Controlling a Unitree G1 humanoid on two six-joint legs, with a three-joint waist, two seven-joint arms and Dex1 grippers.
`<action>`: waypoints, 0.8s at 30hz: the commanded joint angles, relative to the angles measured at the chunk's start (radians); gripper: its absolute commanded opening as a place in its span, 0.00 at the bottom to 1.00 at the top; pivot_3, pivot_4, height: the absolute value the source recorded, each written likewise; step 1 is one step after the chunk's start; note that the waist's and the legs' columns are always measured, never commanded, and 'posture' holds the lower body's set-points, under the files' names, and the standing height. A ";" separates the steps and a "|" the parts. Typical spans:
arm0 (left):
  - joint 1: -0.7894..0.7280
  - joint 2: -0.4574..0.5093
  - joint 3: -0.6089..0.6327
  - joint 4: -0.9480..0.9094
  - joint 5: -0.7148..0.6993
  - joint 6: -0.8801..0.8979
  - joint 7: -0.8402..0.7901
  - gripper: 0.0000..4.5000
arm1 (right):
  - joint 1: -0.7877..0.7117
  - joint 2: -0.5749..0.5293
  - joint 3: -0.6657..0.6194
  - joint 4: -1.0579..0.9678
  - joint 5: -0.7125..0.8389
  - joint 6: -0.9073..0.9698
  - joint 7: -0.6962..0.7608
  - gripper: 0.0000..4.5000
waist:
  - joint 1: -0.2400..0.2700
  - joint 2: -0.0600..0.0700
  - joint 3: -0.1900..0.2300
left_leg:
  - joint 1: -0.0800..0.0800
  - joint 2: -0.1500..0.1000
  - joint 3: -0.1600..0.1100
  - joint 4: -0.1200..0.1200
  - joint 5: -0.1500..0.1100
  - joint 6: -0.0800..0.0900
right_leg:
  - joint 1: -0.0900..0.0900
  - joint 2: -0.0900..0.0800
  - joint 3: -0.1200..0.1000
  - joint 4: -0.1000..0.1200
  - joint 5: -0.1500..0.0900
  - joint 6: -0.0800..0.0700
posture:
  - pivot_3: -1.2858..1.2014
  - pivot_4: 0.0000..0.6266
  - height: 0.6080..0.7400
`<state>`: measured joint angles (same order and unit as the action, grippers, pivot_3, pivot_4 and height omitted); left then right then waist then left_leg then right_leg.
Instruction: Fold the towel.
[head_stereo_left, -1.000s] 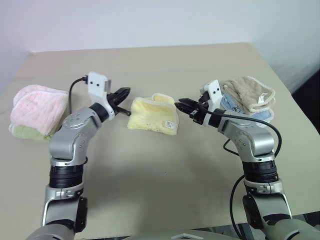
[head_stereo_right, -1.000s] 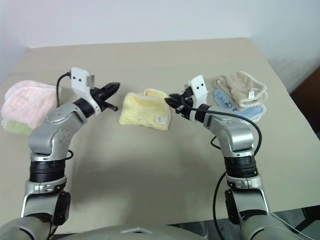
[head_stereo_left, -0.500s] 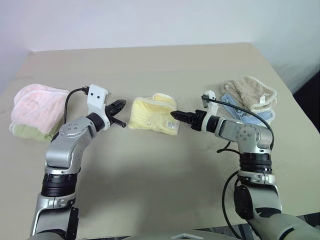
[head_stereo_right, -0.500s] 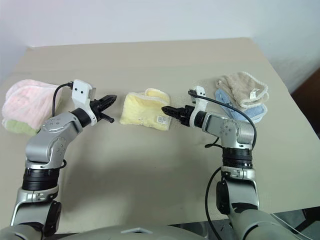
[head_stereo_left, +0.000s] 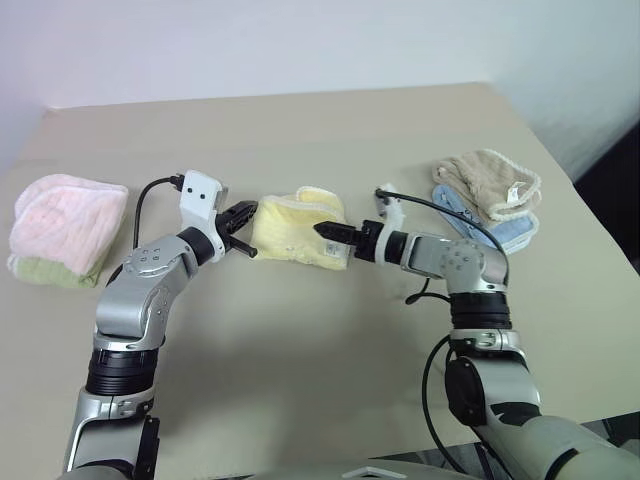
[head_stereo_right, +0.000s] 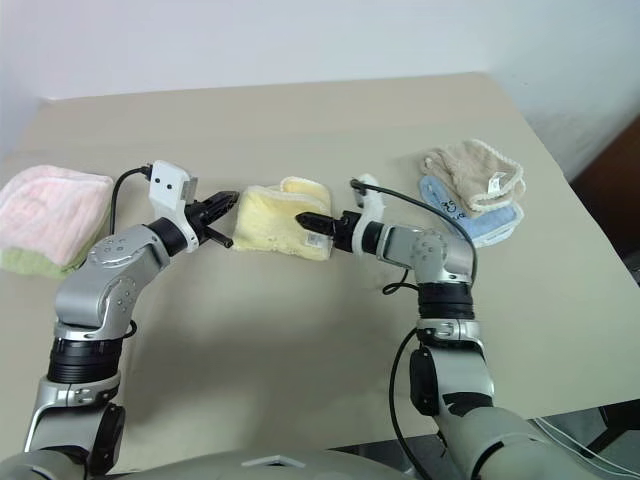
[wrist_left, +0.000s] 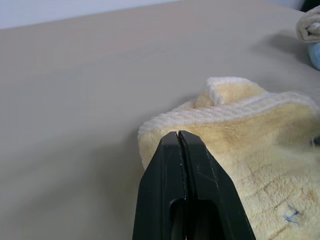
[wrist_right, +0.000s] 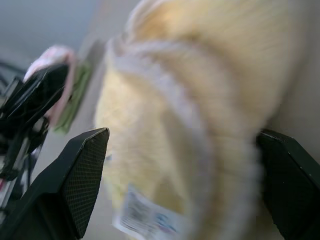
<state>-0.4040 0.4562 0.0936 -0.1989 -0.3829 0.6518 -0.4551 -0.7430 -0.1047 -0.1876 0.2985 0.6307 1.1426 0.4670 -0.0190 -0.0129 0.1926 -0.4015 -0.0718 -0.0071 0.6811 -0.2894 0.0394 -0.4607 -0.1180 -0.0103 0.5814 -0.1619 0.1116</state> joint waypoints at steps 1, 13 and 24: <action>0.002 0.010 0.015 -0.040 -0.008 -0.008 -0.009 0.00 | -0.037 0.012 0.016 0.001 0.012 -0.001 0.013 1.00 | 0.002 0.000 0.000 | 0.000 0.000 0.000 0.000 0.000 0.000 | 0.000 0.000 0.000 0.000 0.000 0.000 | 0.52 0.24 0.91; 0.018 0.019 0.021 -0.053 -0.008 -0.013 -0.029 0.00 | -0.064 0.029 -0.073 0.039 0.059 -0.008 -0.016 0.57 | 0.000 0.000 0.000 | 0.000 0.000 0.000 0.000 0.000 0.000 | -0.001 0.000 0.000 0.000 0.000 0.000 | 0.52 0.24 0.91; 0.024 0.014 0.009 -0.063 -0.010 -0.012 -0.042 0.00 | -0.027 0.034 -0.142 -0.082 0.145 0.058 -0.079 0.01 | 0.003 0.000 0.000 | -0.001 0.000 0.000 0.000 0.000 0.000 | -0.001 0.000 0.000 0.000 0.000 0.000 | 0.52 0.24 0.91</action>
<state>-0.3836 0.4674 0.0937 -0.2171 -0.3837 0.6512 -0.4936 -0.7662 -0.0767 -0.3025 0.2743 0.7348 1.1918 0.3972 -0.0162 -0.0127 0.1927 -0.4021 -0.0720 -0.0072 0.6809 -0.2894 0.0393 -0.4613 -0.1180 -0.0103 0.5815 -0.1619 0.1116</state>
